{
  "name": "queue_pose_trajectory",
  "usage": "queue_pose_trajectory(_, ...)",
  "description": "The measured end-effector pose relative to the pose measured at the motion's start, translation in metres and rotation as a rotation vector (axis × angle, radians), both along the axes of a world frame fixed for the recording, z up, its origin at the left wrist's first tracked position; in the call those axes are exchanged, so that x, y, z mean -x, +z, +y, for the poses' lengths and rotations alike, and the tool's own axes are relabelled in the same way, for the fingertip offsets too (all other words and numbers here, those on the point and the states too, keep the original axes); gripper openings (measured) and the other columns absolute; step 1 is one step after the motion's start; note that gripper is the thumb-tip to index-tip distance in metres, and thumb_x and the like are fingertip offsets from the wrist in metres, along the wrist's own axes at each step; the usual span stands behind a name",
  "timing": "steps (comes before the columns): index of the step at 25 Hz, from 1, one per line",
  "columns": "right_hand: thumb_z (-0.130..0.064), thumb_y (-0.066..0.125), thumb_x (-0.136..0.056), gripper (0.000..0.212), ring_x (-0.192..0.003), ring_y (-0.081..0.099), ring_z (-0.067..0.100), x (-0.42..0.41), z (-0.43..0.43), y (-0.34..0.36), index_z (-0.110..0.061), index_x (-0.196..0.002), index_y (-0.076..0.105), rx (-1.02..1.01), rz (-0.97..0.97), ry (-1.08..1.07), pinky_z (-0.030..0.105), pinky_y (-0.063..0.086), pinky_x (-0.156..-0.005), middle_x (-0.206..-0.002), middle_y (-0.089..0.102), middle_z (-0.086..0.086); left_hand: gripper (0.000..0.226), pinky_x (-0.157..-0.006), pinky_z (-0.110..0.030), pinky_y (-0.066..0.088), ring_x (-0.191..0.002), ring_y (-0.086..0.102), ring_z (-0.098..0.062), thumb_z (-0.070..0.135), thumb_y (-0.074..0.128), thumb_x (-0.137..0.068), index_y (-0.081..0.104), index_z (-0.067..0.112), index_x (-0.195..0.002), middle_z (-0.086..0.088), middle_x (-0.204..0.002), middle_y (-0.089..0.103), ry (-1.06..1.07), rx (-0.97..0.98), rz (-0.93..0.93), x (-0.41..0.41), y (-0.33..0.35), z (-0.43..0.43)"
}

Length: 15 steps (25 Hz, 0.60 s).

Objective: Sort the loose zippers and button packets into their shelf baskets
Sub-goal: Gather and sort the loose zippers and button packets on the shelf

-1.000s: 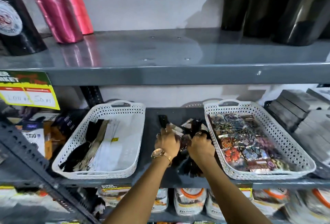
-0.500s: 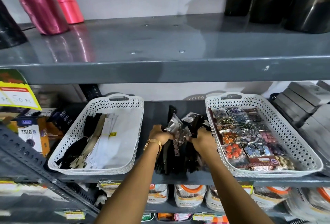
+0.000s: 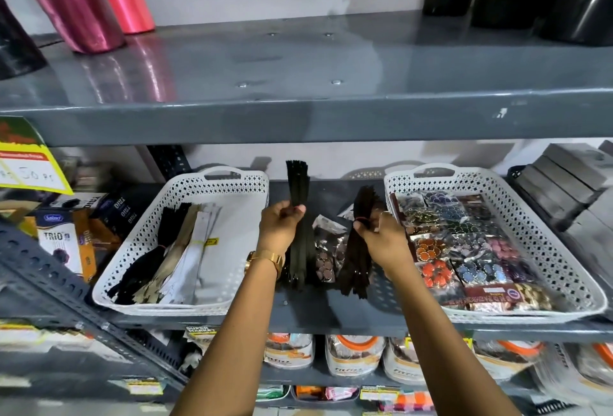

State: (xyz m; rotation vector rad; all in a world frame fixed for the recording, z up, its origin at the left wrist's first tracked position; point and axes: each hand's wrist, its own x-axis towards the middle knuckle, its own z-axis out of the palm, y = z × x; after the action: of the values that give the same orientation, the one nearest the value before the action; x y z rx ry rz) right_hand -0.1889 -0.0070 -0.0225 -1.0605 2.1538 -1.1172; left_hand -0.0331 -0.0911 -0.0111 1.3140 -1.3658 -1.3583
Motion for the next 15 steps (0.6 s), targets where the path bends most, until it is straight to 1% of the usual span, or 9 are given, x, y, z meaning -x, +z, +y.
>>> queue_pose_trajectory(2, -0.022, 0.064, -0.088, 0.026, -0.104, 0.063, 0.029, -0.005, 0.002, 0.009, -0.010, -0.111, 0.062, 0.138, -0.176, -0.002, 0.046, 0.053, -0.091, -0.110, 0.067, 0.011, 0.014, -0.107, -0.041, 0.043, -0.110, 0.063, -0.032, 0.017, 0.065, -0.086, 0.071, 0.005, -0.092, -0.014, -0.106, 0.070, -0.096, -0.044, 0.109, -0.005, 0.005, 0.004)
queue_pose_trajectory(4, -0.015, 0.065, -0.087, 0.010, -0.100, 0.065, 0.028, -0.016, 0.003, 0.019, -0.024, -0.093, 0.063, 0.230, -0.350, 0.030, 0.047, 0.055, -0.088, -0.102, 0.067, 0.006, 0.010, -0.111, -0.042, 0.038, -0.119, 0.058, -0.031, 0.018, 0.063, -0.088, 0.070, 0.011, -0.089, -0.010, -0.103, 0.069, -0.229, -0.101, 0.162, -0.004, 0.014, 0.015)
queue_pose_trajectory(6, -0.007, 0.061, -0.089, 0.022, -0.094, 0.066, 0.025, -0.028, -0.001, 0.027, -0.028, -0.085, 0.059, 0.280, -0.432, 0.096, 0.042, 0.058, -0.078, -0.092, 0.066, -0.001, 0.009, -0.110, -0.043, 0.039, -0.115, 0.060, -0.027, 0.020, 0.059, -0.091, 0.066, 0.015, -0.087, -0.007, -0.097, 0.068, -0.295, -0.093, 0.158, 0.002, 0.021, 0.027)
queue_pose_trajectory(8, 0.003, 0.052, -0.091, 0.026, -0.082, 0.066, 0.019, -0.039, -0.004, 0.033, -0.021, -0.093, 0.060, 0.290, -0.473, 0.159, 0.031, 0.058, -0.061, -0.088, 0.065, -0.005, 0.013, -0.101, -0.044, 0.046, -0.100, 0.063, -0.024, 0.024, 0.054, -0.094, 0.059, 0.013, -0.089, -0.004, -0.092, 0.066, -0.249, 0.116, 0.004, 0.005, 0.021, 0.037)
queue_pose_trajectory(10, 0.006, 0.049, -0.091, 0.028, -0.074, 0.064, 0.010, -0.047, -0.005, 0.034, -0.017, -0.102, 0.060, 0.282, -0.564, 0.219, 0.028, 0.059, -0.060, -0.091, 0.065, -0.004, 0.018, -0.088, -0.038, 0.050, -0.090, 0.063, -0.022, 0.027, 0.048, -0.096, 0.054, 0.009, -0.096, -0.004, -0.091, 0.065, -0.123, 0.345, -0.175, 0.000, 0.014, 0.041)
queue_pose_trajectory(11, 0.005, 0.051, -0.091, 0.027, -0.073, 0.064, 0.008, -0.050, -0.006, 0.033, -0.017, -0.105, 0.061, 0.273, -0.599, 0.248, 0.030, 0.059, -0.063, -0.094, 0.066, -0.002, 0.019, -0.082, -0.035, 0.049, -0.087, 0.062, -0.020, 0.027, 0.048, -0.096, 0.052, 0.009, -0.098, -0.004, -0.092, 0.065, -0.077, 0.396, -0.194, -0.005, 0.012, 0.042)
queue_pose_trajectory(13, -0.003, 0.060, -0.089, 0.019, -0.076, 0.067, 0.010, -0.052, -0.010, 0.026, -0.013, -0.105, 0.066, 0.261, -0.625, 0.277, 0.032, 0.060, -0.066, -0.096, 0.069, 0.002, 0.017, -0.076, -0.031, 0.047, -0.081, 0.060, -0.014, 0.026, 0.051, -0.095, 0.052, 0.009, -0.096, -0.003, -0.089, 0.064, -0.016, 0.419, -0.138, -0.016, 0.010, 0.045)
queue_pose_trajectory(14, -0.010, 0.064, -0.088, 0.016, -0.078, 0.068, 0.014, -0.051, -0.012, 0.019, -0.010, -0.103, 0.069, 0.252, -0.602, 0.265, 0.034, 0.061, -0.067, -0.095, 0.071, 0.006, 0.018, -0.074, -0.030, 0.047, -0.081, 0.061, -0.015, 0.027, 0.052, -0.094, 0.053, 0.009, -0.096, -0.004, -0.089, 0.065, 0.019, 0.412, -0.121, -0.022, 0.010, 0.045)
queue_pose_trajectory(15, -0.021, 0.065, -0.087, 0.018, -0.078, 0.069, 0.019, -0.050, -0.016, 0.010, -0.008, -0.099, 0.071, 0.236, -0.514, 0.238, 0.038, 0.062, -0.069, -0.092, 0.072, 0.011, 0.020, -0.071, -0.031, 0.048, -0.080, 0.062, -0.017, 0.029, 0.053, -0.094, 0.054, 0.010, -0.098, -0.006, -0.089, 0.066, 0.066, 0.409, -0.145, -0.027, 0.009, 0.045)
